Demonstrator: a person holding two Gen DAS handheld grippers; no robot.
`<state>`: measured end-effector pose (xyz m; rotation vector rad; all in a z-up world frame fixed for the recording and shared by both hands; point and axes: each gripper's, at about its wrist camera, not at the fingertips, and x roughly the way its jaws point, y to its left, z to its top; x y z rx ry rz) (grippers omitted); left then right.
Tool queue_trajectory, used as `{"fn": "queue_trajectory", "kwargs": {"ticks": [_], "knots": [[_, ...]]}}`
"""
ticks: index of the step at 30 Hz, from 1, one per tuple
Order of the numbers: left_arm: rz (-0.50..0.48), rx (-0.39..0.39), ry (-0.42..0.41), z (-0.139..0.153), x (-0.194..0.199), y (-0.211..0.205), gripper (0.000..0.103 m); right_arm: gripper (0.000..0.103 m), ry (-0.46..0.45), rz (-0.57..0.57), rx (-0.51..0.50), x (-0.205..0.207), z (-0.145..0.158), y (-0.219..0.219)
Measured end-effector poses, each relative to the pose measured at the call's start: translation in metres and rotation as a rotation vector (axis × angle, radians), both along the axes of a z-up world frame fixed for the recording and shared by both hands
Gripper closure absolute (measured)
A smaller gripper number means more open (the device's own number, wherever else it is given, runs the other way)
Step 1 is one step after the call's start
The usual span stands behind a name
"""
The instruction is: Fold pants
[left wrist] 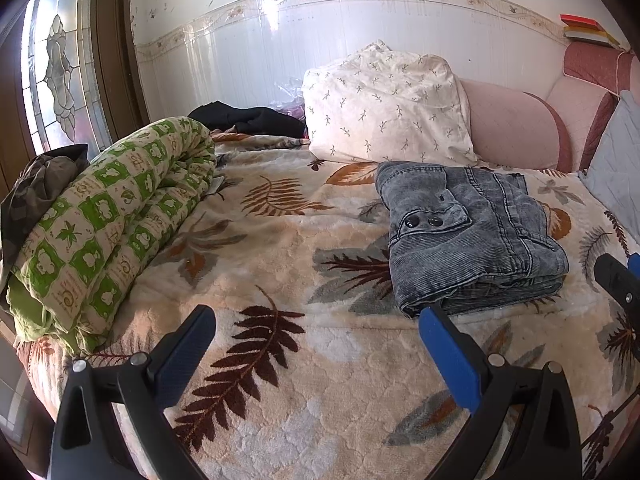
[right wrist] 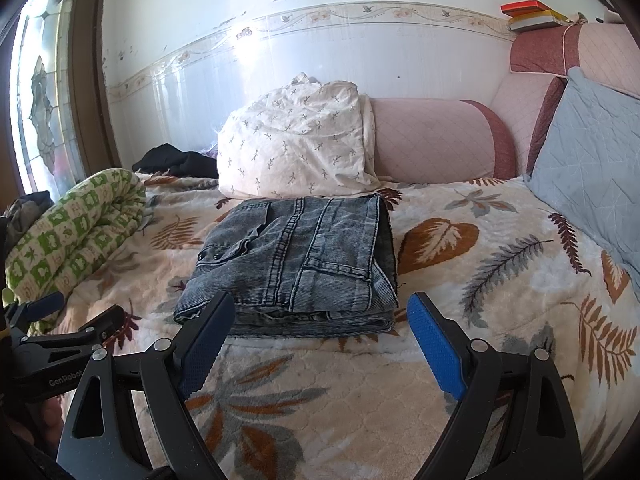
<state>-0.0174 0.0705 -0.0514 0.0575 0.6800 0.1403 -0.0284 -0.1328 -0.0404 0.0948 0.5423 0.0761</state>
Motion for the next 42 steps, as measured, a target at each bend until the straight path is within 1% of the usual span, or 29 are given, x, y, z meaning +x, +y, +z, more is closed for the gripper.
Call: {"fn": "queue_trajectory", "kwargs": {"ticks": [42], "knots": [[-0.009, -0.019, 0.026, -0.0047, 0.0028, 0.003, 0.0, 0.014, 0.012, 0.018, -0.003, 0.0031, -0.0041, -0.0028]]}}
